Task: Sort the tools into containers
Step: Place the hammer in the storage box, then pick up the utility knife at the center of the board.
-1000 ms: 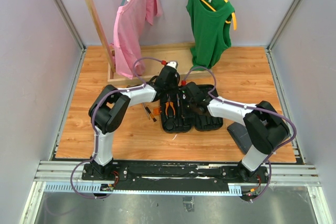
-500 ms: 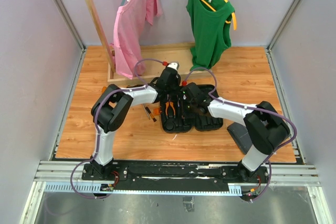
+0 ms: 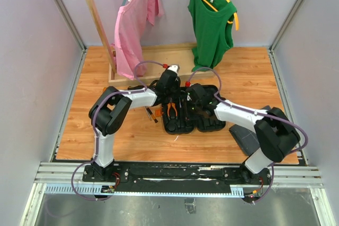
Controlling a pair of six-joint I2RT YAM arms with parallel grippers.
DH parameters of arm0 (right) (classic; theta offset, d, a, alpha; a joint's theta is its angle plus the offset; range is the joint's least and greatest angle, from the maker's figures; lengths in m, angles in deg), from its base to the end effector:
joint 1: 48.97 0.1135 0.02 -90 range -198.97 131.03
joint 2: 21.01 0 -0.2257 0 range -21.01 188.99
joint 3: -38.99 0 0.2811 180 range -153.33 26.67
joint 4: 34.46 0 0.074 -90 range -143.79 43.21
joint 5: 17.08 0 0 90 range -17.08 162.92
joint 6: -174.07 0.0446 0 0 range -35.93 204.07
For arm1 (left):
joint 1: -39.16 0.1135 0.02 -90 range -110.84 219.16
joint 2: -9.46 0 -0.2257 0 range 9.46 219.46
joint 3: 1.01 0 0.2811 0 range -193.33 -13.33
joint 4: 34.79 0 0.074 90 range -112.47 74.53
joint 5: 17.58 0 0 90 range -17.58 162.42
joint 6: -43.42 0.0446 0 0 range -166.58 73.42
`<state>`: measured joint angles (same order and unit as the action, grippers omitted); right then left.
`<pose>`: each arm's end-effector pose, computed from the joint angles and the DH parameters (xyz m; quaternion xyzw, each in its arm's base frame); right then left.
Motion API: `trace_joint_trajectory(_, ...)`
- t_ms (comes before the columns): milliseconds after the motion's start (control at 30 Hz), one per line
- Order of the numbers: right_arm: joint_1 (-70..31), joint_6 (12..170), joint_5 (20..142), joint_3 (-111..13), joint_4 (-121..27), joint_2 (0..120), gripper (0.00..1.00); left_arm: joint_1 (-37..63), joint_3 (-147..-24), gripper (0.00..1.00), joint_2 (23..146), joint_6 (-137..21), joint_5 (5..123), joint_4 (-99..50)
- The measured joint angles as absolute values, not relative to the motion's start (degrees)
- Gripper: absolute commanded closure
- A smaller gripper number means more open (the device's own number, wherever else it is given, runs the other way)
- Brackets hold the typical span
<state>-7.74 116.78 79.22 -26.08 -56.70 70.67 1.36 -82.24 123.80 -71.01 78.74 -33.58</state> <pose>0.2644 0.2382 0.1241 -0.0887 0.9308 0.2521 0.2494 0.3556 -0.2696 0.0989 0.0772 0.8799 -0.1992 0.4244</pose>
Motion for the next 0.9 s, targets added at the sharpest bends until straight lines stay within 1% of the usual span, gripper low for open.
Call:
trace_joint_trajectory(167, -7.7, 114.2, 79.3, -25.8, -56.9, 63.7, 0.69, 1.2, -81.9, 0.83, 121.3, -70.3, 77.2, -29.2)
trace_joint_trajectory(267, -7.7, 112.2, 78.6, -25.7, -56.8, 59.3, 0.65, 1.2, -81.9, 0.75, 118.5, -70.0, 76.6, -27.9)
trace_joint_trajectory(400, -7.7, 109.9, 75.9, -24.7, -57.0, 54.3, 0.58, 1.1, -81.9, 0.73, 112.5, -69.9, 77.2, -27.5)
trace_joint_trajectory(500, -7.7, 108.5, 73.0, -23.2, -57.8, 51.4, 0.48, 1.2, -80.9, 0.72, 106.8, -70.0, 78.9, -27.8)
trace_joint_trajectory(600, -7.7, 107.6, 70.0, -21.1, -58.5, 49.0, 0.42, 1.7, -76.7, 0.71, 100.6, -70.6, 81.1, -28.4)
trace_joint_trajectory(700, -7.7, 107.2, 67.5, -18.7, -58.7, 47.0, 0.39, 2.5, -71.1, 0.70, 95.8, -71.3, 83.9, -27.9)
trace_joint_trajectory(900, -7.7, 106.8, 63.9, -14.8, -58.7, 43.7, 0.38, 4.2, -60.5, 0.68, 89.5, -73.0, 89.0, -24.0)
